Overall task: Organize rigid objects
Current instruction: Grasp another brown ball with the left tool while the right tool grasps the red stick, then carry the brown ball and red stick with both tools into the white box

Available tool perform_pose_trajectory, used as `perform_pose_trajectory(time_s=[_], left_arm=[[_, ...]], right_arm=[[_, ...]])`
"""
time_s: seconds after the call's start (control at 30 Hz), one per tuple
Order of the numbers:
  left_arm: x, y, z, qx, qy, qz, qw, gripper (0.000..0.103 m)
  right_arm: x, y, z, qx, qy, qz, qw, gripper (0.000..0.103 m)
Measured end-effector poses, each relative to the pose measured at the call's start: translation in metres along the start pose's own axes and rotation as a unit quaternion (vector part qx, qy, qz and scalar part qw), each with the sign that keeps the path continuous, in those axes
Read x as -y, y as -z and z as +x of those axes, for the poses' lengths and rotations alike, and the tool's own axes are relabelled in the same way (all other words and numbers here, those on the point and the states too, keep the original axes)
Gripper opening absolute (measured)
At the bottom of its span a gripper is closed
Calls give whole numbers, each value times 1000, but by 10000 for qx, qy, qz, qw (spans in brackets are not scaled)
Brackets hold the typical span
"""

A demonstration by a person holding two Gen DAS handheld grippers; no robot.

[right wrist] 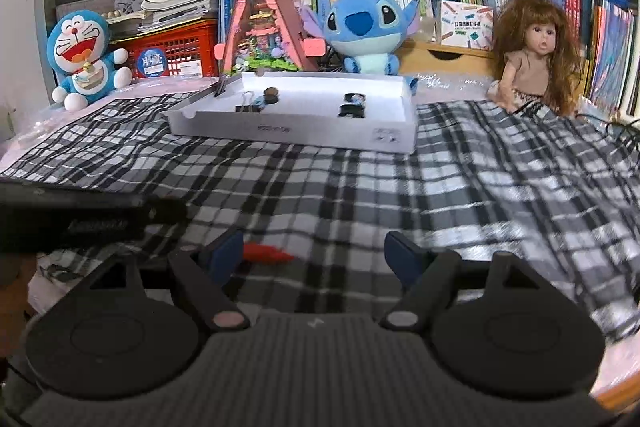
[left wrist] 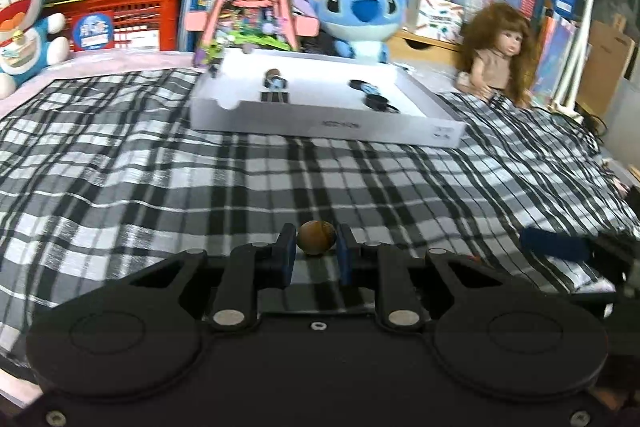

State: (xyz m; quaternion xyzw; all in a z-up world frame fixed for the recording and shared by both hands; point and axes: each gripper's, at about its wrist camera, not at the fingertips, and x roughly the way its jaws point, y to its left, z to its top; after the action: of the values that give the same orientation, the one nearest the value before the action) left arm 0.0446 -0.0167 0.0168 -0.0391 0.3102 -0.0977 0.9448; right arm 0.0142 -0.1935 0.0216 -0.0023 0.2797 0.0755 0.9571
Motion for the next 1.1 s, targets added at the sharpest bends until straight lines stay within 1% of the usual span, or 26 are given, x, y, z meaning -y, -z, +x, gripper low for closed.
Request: perform_pose_trajectory(time_s=[0.1, 0.23, 0.37, 0.43, 0.5, 0.57, 0.83, 1.1], left_arm=[[-5, -2, -1, 61, -81, -13, 9999, 20], [-7, -2, 0, 60, -106, -45, 9999, 20], [-7, 0, 2, 40, -128, -48, 9999, 20], [-7, 1, 3, 31, -134, -58, 9999, 20], [-8, 2, 3, 23, -142, -50, 9999, 20], [-8, 2, 3, 22, -144, -42, 9999, 20], [-10, -3, 5, 28, -148, -30, 9999, 20], [-9, -32, 10, 193, -178, 98, 9996, 20]], right_arm=[[-13, 2, 1, 65, 81, 22, 9999, 86], [-26, 3, 7, 64, 374, 129, 9992, 86], [-33, 7, 13, 14, 560, 199, 9982, 72], [-38, 9, 14, 11, 569, 124, 9983, 67], [-44, 11, 16, 14, 559, -16, 9984, 55], [-48, 12, 17, 10, 542, -104, 9985, 48], [-45, 6, 17, 103, 468, -107, 9988, 47], [-24, -23, 24, 267, 507, 37, 9983, 47]])
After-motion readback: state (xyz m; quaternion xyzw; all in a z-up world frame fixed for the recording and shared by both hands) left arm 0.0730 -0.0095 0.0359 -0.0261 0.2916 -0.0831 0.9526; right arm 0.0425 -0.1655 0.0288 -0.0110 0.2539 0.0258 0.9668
